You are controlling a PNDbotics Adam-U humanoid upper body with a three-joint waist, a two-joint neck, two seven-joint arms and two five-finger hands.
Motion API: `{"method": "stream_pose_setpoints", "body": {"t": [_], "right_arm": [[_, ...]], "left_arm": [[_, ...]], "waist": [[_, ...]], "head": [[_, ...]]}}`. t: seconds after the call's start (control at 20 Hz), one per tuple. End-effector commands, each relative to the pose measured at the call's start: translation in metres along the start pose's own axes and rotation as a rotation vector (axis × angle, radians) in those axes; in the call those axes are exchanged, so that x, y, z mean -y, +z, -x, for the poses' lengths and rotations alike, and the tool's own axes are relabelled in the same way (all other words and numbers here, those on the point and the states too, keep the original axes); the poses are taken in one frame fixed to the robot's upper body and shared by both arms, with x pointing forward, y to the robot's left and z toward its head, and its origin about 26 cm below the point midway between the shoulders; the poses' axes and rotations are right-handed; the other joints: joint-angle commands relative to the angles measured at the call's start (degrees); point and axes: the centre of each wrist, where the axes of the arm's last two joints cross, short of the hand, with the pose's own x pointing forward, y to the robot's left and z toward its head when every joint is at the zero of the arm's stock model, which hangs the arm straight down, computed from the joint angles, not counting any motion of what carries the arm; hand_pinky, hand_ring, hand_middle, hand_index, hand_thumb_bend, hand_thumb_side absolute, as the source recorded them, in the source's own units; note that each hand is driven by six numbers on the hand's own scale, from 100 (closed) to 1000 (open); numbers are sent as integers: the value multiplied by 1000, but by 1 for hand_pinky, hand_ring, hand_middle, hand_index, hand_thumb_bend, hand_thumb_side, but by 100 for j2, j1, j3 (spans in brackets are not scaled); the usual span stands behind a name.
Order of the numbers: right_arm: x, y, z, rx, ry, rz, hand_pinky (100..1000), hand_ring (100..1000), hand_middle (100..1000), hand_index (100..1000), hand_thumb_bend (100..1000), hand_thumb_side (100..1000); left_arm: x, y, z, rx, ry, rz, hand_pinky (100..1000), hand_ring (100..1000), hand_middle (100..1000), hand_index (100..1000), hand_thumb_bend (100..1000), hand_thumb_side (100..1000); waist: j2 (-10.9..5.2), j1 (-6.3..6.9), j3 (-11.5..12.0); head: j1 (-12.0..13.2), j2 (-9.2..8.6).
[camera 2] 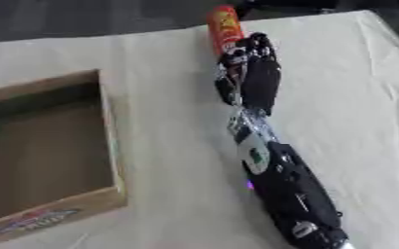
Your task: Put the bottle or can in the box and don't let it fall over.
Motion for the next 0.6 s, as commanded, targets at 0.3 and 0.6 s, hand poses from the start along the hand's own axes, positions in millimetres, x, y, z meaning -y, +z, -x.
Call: {"method": "stream_pose_setpoints", "body": {"t": [0.3, 0.6], "right_arm": [[-7, 10, 6, -123, 162, 135, 585, 834, 841, 811, 785, 191], [-8, 12, 6, -126, 165, 115, 607, 841, 853, 830, 819, 220]], "left_arm": [[-3, -5, -7, 27, -12, 9, 895, 841, 793, 640, 1000, 301], [-3, -5, -7, 27, -14, 10, 895, 842, 793, 641, 1000, 302]], "waist": [[-79, 16, -11], [-85, 7, -7]], "head": [[-30, -56], [-19, -52]]}}
